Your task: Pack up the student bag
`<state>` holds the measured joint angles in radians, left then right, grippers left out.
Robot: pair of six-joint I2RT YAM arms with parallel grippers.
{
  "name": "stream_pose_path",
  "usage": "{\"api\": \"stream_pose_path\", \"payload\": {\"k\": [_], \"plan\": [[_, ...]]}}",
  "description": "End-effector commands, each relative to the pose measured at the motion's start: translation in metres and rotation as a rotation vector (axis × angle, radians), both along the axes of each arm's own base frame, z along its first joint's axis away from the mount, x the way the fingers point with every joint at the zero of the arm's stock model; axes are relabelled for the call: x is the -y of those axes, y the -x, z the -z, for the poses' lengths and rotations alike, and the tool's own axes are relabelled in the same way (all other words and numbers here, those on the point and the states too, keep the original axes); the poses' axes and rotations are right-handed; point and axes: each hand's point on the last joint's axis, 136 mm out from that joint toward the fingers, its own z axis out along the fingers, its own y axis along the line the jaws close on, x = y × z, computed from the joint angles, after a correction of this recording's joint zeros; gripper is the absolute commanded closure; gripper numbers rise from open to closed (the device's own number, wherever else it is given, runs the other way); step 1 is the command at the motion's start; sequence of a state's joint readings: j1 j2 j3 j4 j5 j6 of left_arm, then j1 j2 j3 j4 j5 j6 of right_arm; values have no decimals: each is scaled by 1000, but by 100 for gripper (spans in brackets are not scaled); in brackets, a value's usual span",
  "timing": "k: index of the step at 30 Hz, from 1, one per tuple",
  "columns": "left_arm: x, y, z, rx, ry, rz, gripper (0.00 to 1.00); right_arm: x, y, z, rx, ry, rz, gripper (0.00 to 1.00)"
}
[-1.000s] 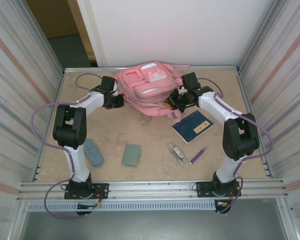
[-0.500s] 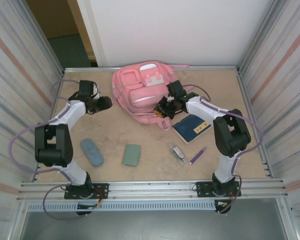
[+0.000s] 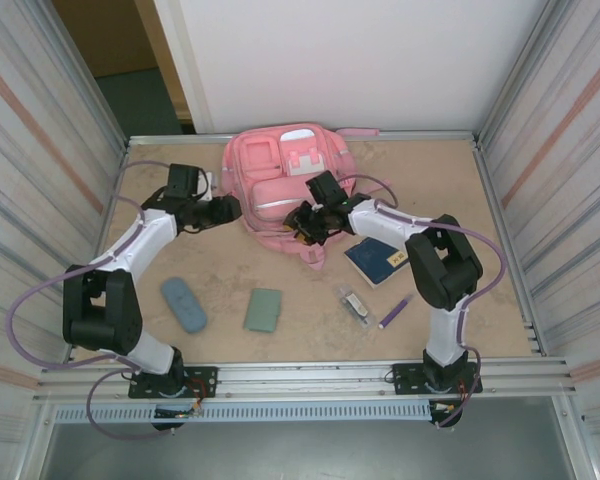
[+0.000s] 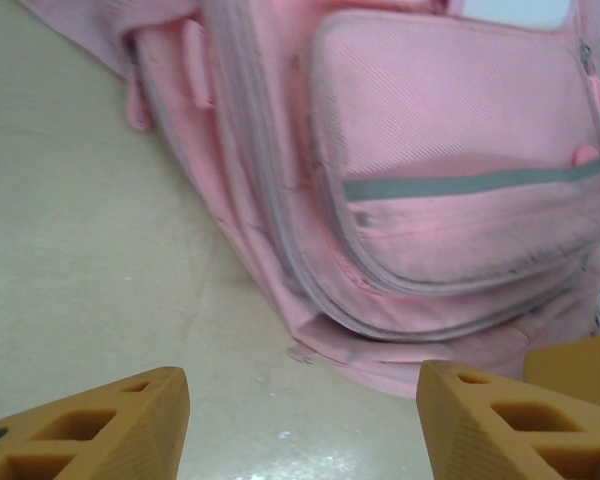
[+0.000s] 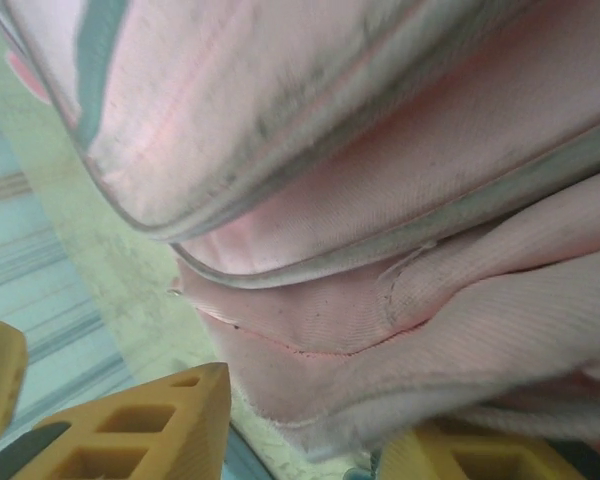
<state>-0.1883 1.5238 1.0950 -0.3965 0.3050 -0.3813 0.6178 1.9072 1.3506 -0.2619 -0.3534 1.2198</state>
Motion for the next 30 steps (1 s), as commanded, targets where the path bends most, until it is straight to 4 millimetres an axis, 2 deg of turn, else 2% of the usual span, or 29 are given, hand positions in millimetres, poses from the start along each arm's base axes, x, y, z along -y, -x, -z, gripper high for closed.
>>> {"api": "stream_pose_path", "payload": {"k": [1,3,6,9,12,14,16,19,22,24,27,30], "plan": [[11,5,-6,6,-7,10,38,26,-26,-68,169,-27,73,57],[18,4,-11,22,-16,41,37,41,-25,-81,199,-16,64,53],[30,0,-24,112,-95,135,37,64,-23,-93,215,4,69,53],[64,3,-40,301,-275,344,35,96,-23,-100,262,43,100,53],[107,18,-48,514,-427,629,31,137,-24,-103,284,101,153,52],[126,25,-49,625,-545,731,23,162,-22,-105,304,145,181,52],[136,26,-49,685,-624,771,20,184,-18,-109,338,207,179,52],[156,35,-49,699,-567,871,21,201,-9,-120,406,299,106,51],[185,65,-49,817,-444,1063,21,217,6,-124,432,409,44,50],[199,80,-48,899,-379,1129,20,230,18,-125,426,485,21,48],[216,82,-53,891,-283,1114,20,255,38,-118,398,579,32,45],[232,76,-51,822,-244,1046,21,277,56,-109,375,622,103,39]]}}
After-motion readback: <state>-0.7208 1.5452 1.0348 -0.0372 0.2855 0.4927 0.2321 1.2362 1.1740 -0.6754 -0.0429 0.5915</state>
